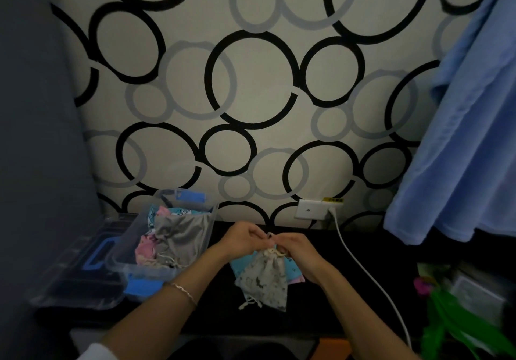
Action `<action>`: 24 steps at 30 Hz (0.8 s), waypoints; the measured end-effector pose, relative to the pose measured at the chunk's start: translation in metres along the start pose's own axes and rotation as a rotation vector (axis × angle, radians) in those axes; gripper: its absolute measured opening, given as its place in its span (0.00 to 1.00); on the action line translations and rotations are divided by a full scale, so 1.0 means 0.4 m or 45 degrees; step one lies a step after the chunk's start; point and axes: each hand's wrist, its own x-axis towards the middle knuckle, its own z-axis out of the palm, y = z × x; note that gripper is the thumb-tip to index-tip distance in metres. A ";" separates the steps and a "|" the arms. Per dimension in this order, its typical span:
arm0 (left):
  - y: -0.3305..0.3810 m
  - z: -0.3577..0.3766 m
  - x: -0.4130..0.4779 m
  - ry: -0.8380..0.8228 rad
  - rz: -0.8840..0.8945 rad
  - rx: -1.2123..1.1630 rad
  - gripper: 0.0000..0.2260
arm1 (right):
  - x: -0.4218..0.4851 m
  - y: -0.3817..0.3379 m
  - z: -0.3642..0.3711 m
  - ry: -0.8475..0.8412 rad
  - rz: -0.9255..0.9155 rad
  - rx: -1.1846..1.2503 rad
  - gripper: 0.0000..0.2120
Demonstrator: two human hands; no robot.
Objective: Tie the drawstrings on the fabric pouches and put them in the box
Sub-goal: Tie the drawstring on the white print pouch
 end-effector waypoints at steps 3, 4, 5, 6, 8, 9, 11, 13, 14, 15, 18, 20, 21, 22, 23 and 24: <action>0.002 -0.009 0.003 -0.023 0.005 0.047 0.13 | 0.003 0.002 0.006 -0.015 0.005 -0.039 0.12; 0.003 -0.013 0.002 -0.027 0.016 0.073 0.12 | 0.002 0.002 0.008 -0.011 0.006 -0.053 0.12; 0.005 -0.020 0.000 -0.031 0.027 0.094 0.11 | 0.003 0.004 0.007 -0.002 0.005 -0.057 0.11; 0.012 -0.027 -0.006 -0.042 0.033 0.103 0.10 | 0.006 0.009 0.005 0.017 0.002 -0.037 0.11; 0.019 -0.038 -0.012 -0.087 0.049 0.117 0.09 | 0.014 0.014 0.002 0.076 0.012 0.052 0.10; 0.020 -0.042 -0.012 -0.104 0.056 0.150 0.10 | 0.017 0.015 0.002 0.106 0.018 0.090 0.10; 0.024 -0.049 -0.018 -0.124 0.062 0.239 0.11 | 0.025 0.018 0.003 0.156 0.020 0.127 0.09; 0.024 -0.048 -0.016 -0.155 0.078 0.301 0.12 | 0.030 0.022 0.008 0.169 -0.009 0.065 0.10; 0.025 -0.044 -0.017 -0.151 0.090 0.323 0.11 | 0.031 0.022 0.012 0.151 -0.031 0.009 0.11; 0.021 -0.039 -0.012 -0.136 0.092 0.321 0.08 | 0.031 0.018 0.016 0.133 -0.051 -0.035 0.11; 0.015 -0.021 -0.007 -0.058 0.105 0.199 0.08 | 0.033 0.005 0.016 0.113 -0.075 -0.063 0.11; 0.010 -0.011 -0.004 -0.002 0.118 0.122 0.06 | 0.032 -0.003 0.010 0.105 -0.077 -0.085 0.08; 0.003 -0.008 0.000 0.009 0.122 0.092 0.05 | 0.034 -0.001 0.007 0.102 -0.082 -0.095 0.07; 0.001 -0.004 0.002 0.018 0.125 0.070 0.05 | 0.038 0.002 0.005 0.098 -0.088 -0.097 0.07; -0.002 0.000 0.002 0.011 0.130 0.051 0.05 | 0.038 0.004 0.003 0.101 -0.087 -0.091 0.06; -0.007 0.005 0.004 0.003 0.129 0.022 0.06 | 0.036 0.006 0.002 0.104 -0.087 -0.082 0.06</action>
